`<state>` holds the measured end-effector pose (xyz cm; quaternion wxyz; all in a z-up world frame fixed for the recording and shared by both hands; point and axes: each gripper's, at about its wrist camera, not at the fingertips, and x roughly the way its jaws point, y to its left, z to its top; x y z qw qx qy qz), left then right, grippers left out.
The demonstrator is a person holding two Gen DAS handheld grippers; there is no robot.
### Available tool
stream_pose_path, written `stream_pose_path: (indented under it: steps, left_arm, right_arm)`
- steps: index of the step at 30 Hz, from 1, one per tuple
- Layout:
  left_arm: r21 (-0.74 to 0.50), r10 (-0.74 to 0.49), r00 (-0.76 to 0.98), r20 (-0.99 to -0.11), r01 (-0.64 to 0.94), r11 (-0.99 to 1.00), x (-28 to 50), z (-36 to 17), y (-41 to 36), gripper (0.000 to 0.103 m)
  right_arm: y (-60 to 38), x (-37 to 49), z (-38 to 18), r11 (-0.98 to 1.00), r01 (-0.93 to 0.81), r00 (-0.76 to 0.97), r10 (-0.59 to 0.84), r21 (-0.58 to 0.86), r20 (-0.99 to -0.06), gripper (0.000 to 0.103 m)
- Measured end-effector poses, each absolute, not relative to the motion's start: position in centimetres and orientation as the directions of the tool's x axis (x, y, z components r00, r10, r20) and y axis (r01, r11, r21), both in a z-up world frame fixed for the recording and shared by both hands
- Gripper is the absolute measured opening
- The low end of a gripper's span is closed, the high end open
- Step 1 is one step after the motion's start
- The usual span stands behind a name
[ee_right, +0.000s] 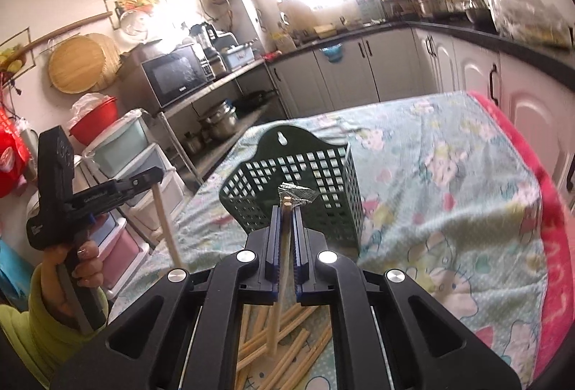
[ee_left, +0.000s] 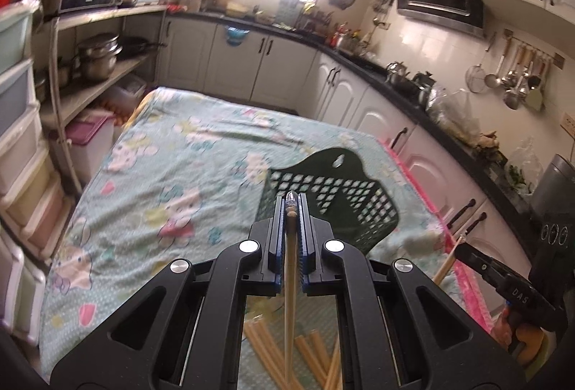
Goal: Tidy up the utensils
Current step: 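Lift the left gripper's chopstick over the green caddy while the right gripper carries its own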
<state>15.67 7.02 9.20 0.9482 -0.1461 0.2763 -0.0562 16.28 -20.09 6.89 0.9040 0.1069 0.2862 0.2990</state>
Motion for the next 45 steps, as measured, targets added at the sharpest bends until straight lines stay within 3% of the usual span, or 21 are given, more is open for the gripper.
stream_pose_path:
  steps: [25, 45]
  left_arm:
    - [-0.222, -0.224, 0.911, -0.345, 0.153, 0.963, 17.2, 17.5, 2.8, 0.003]
    - [-0.147, -0.131, 0.955, -0.266, 0.094, 0.985, 20.6, 20.6, 2.7, 0.003]
  right_arm:
    - [-19.5, 16.1, 14.0, 0.800, -0.534, 0.750, 0.597, 0.272, -0.284, 0.006]
    - [-18.8, 20.5, 19.4, 0.854, -0.485, 0.842, 0.514, 0.188, -0.163, 0.006]
